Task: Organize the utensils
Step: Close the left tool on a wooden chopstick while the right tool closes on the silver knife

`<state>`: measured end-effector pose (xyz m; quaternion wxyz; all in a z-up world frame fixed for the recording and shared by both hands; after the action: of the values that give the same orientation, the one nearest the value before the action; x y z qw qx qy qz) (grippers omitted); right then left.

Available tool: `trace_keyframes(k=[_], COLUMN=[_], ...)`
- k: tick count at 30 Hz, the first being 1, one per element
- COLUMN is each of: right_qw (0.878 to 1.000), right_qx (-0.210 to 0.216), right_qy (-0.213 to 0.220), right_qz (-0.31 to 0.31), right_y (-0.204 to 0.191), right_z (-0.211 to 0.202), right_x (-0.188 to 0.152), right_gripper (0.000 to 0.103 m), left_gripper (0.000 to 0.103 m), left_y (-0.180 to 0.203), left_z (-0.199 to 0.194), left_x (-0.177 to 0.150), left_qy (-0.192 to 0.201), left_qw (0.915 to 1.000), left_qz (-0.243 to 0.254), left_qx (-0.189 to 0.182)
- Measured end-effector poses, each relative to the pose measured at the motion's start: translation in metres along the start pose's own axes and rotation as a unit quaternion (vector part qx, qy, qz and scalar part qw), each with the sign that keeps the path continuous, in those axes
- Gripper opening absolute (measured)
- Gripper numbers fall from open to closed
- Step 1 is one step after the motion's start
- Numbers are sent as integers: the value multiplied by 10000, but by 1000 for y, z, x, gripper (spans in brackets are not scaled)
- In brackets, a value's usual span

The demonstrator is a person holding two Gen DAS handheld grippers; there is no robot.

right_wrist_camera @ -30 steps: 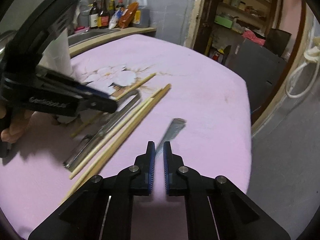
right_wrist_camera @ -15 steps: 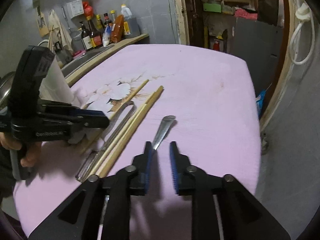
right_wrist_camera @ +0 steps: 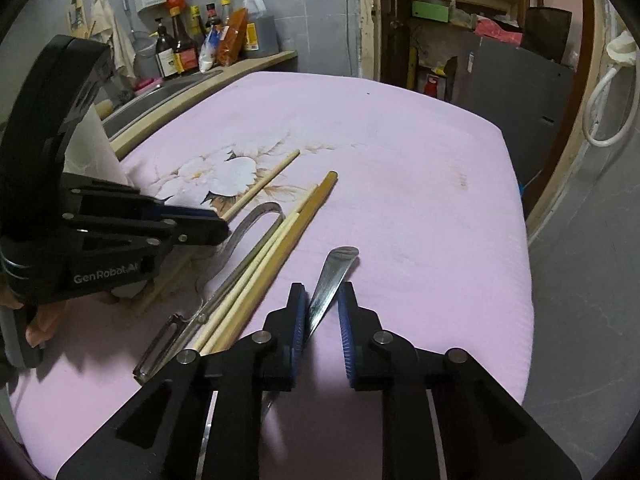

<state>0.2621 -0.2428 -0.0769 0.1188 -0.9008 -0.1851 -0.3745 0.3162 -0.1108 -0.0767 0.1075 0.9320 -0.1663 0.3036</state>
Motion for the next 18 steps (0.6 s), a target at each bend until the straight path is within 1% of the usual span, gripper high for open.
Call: trace_keyframes(k=[2, 5, 8, 12, 18], right_qw=[10000, 9999, 9996, 9993, 9995], right_qx=[34, -3, -39, -28, -9], right_qy=[14, 70, 107, 15, -61], right_qz=[-26, -94, -254, -378, -294], right_y=[-1, -3, -10, -17, -17], right_z=[-1, -3, -5, -3, -2], right_x=[0, 0, -1, -1, 1], right_gripper=[9, 7, 6, 6, 7], left_gripper=[3, 3, 3, 3, 4], left_y=[-5, -8, -6, -3, 0], left_z=[-6, -16, -28, -36, -29], left_x=[-4, -10, -20, -27, -27], left_qy=[-2, -5, -83, -162, -152], left_qw=[9999, 9998, 9999, 9997, 9994], left_qz=[-148, -173, -36, 155, 264], left_qx=[-57, 22, 85, 126, 137])
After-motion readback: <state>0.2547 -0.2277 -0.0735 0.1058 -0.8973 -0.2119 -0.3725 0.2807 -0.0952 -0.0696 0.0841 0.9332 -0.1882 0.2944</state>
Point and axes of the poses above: each gripper's, at about its wrist camera, not at the fingertips, and z roughly the way its jaws point, y to its right, x to its top, the point moved 1 cm from there along z, roughly the way its jaws point, and after that the axes turned 6 degrees about y, right-handed, at the moved point
